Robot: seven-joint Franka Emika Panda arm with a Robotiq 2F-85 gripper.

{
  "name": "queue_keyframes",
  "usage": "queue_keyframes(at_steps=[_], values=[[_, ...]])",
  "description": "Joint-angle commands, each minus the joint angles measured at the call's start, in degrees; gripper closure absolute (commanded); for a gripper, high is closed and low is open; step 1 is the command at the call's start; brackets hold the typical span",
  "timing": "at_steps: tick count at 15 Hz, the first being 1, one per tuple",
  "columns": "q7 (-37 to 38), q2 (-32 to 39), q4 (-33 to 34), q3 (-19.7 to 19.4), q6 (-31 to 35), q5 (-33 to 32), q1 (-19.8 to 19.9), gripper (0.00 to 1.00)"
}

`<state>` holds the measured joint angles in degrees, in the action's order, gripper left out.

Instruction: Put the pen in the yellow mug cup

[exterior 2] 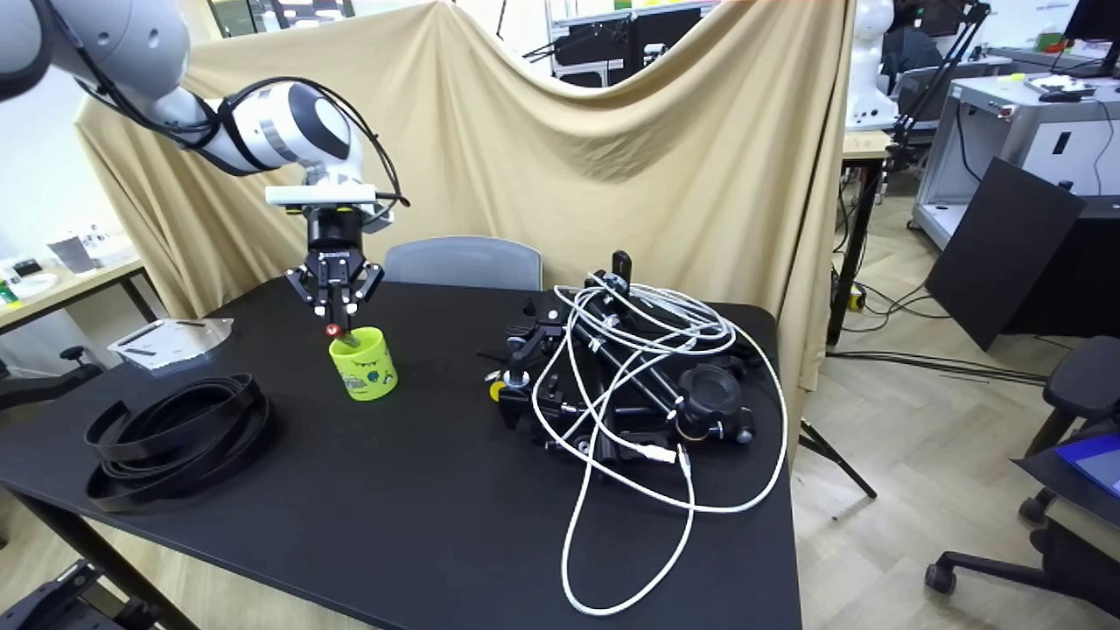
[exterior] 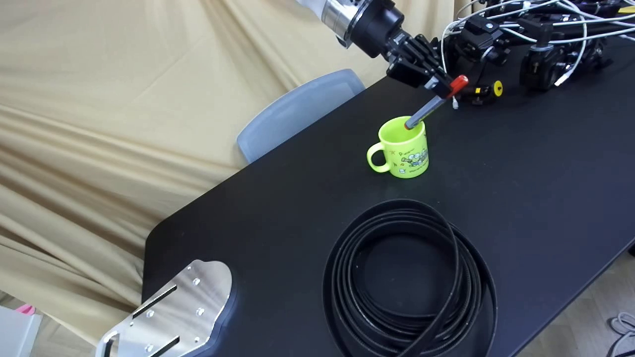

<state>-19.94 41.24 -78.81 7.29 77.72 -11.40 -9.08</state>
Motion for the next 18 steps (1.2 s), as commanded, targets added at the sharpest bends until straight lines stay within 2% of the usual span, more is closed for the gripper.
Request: queue_keyframes(at_steps=[1,8,9,10,12,18], values=[[-1.6,4.1,6.5,0.2,-3.0,-1.5,-0.6,0.95],[-3.5,8.4,12.2,0.3,-3.7,-2.4,-1.4,0.93],[-3.8,8.8,12.8,0.3,-3.8,-2.4,-1.6,0.55],[-4.1,9.1,13.2,0.3,-3.6,-2.5,-1.7,0.53],[-4.5,8.8,13.0,0.4,-2.7,-2.7,-1.9,0.42],[-2.2,4.1,8.3,1.2,-0.5,-0.3,-1.2,0.02]])
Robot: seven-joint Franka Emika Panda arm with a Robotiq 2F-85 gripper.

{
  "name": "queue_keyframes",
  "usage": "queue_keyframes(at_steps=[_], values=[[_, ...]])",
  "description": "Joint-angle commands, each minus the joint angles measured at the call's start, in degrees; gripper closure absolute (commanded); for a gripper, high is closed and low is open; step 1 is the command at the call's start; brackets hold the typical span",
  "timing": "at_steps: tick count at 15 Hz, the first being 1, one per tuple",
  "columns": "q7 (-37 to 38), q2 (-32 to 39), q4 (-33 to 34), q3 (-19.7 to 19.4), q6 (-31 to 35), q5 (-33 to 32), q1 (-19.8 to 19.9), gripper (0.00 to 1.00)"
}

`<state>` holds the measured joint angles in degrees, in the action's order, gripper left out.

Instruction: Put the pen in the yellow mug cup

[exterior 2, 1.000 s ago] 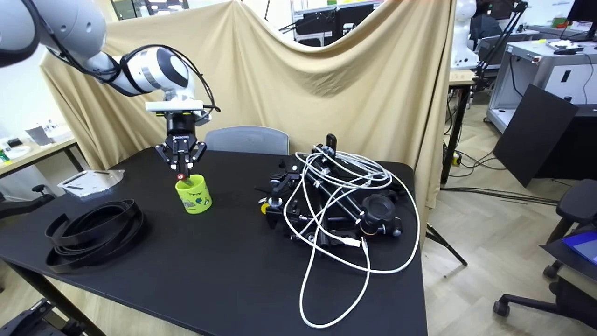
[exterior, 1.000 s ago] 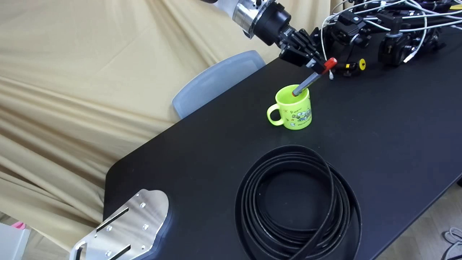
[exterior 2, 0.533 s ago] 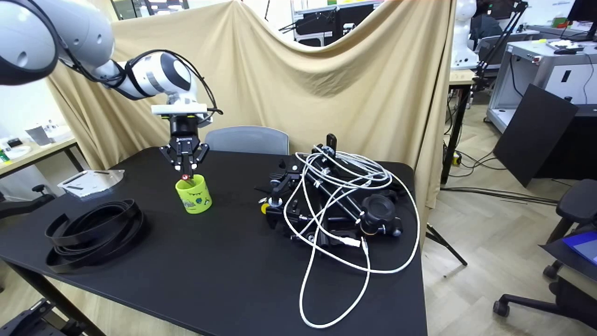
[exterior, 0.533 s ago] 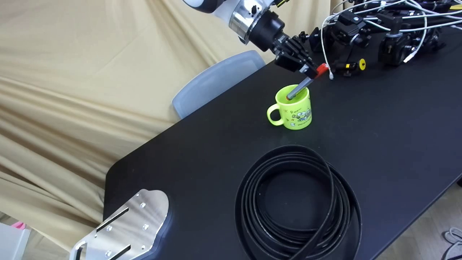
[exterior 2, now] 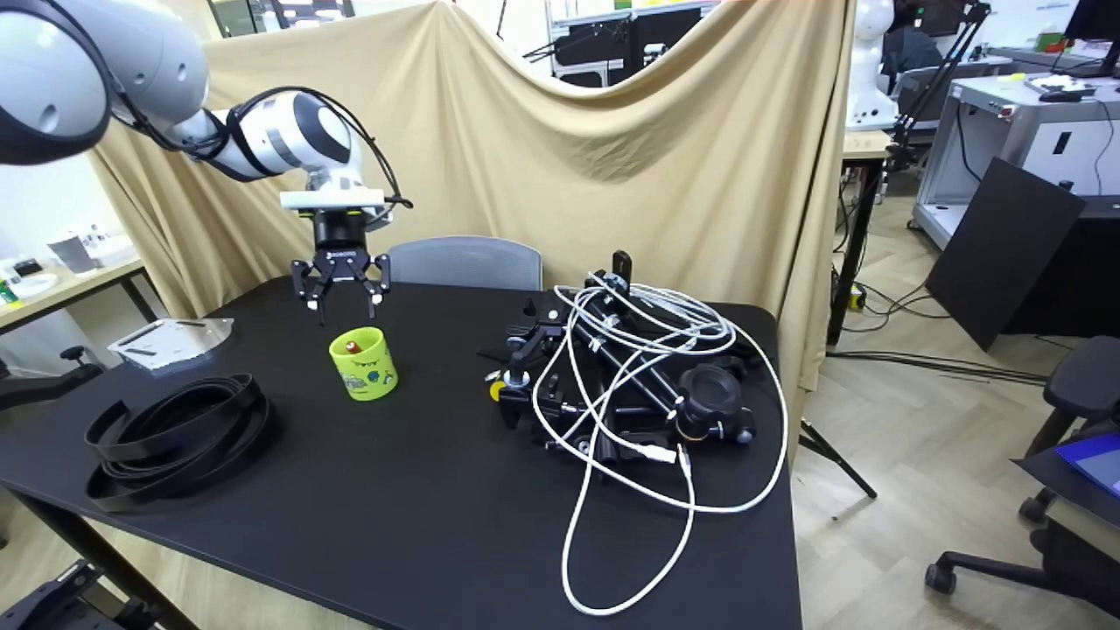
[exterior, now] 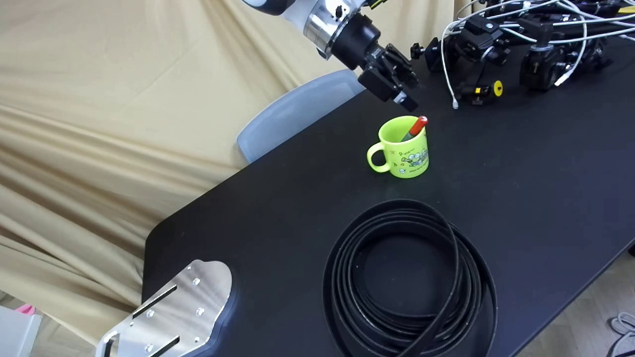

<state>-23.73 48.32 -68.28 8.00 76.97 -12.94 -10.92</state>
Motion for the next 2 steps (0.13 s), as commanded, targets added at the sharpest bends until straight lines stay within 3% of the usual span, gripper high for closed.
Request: queue_keyframes(at_steps=[1,2], values=[[2.0,-4.3,-3.7,0.5,0.9,1.6,0.7,0.0],[1.9,-5.6,-5.4,0.6,1.5,1.8,0.9,0.0]])
